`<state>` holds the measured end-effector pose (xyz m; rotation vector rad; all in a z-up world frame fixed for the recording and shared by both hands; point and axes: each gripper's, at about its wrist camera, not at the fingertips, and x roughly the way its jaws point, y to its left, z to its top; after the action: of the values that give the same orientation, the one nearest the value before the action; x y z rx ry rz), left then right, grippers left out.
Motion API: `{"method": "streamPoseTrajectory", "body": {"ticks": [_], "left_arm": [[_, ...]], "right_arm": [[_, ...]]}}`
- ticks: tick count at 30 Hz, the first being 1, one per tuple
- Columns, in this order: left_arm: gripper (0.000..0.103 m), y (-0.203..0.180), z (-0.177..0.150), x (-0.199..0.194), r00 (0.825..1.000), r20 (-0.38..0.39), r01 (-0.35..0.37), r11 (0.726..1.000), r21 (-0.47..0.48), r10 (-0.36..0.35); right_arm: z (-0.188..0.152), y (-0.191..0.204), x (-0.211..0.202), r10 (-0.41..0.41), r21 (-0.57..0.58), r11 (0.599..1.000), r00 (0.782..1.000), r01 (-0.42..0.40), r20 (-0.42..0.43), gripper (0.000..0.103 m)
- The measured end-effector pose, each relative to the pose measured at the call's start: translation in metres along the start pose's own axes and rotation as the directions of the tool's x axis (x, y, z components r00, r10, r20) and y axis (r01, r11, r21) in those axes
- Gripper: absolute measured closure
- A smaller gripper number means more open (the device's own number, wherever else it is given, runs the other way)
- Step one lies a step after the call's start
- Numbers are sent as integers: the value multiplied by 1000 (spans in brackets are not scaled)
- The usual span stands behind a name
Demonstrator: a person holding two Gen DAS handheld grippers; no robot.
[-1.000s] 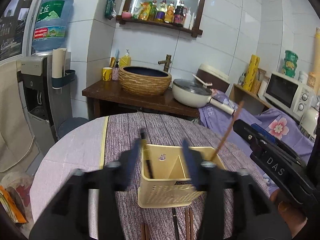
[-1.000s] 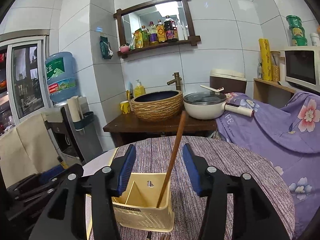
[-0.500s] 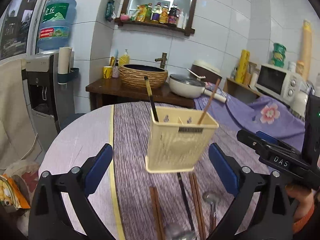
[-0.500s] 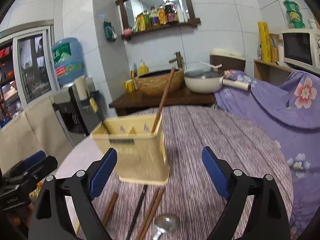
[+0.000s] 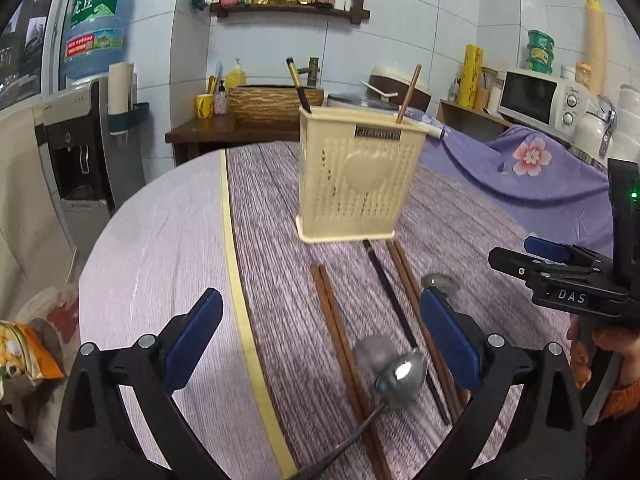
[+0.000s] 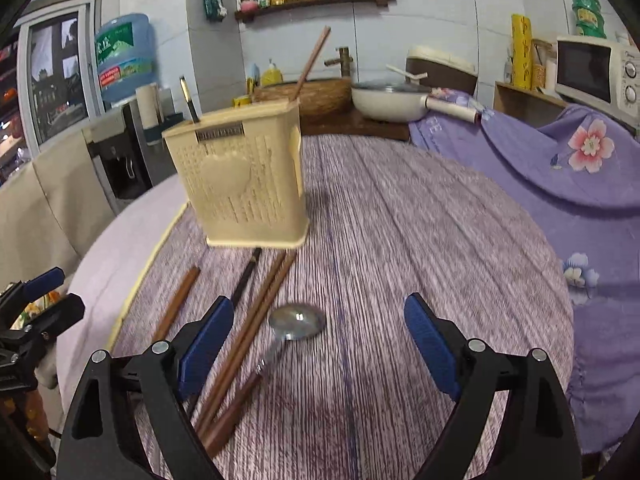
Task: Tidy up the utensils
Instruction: 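Withdraw both tools back down toward the remaining utensils, then close the left tool on the grey ladle handle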
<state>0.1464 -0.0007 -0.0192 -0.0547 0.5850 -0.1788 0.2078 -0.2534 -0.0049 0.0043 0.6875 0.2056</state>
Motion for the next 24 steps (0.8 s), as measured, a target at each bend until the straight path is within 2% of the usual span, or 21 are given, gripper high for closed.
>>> {"method": "streamPoseTrajectory", "body": {"ticks": [4,12,16,24], "left_arm": [[16,4,-13,4,999,-44,28,1000,-6,-28],[25,-9,-30,7,991,-101,90,994,56,-84],[31,-15,-32,17,982,-144,130,991,29,-124],[54,-32,-26,51,956,-259,137,990,-33,-141]], "right_arm": [[-13,-1,12,1,14,1000,998,0,-63,18],[-25,5,18,-6,14,1000,995,7,-96,18],[-25,10,18,-4,-4,1000,995,4,-99,18],[-24,-1,20,-34,13,999,994,35,-102,19]]}}
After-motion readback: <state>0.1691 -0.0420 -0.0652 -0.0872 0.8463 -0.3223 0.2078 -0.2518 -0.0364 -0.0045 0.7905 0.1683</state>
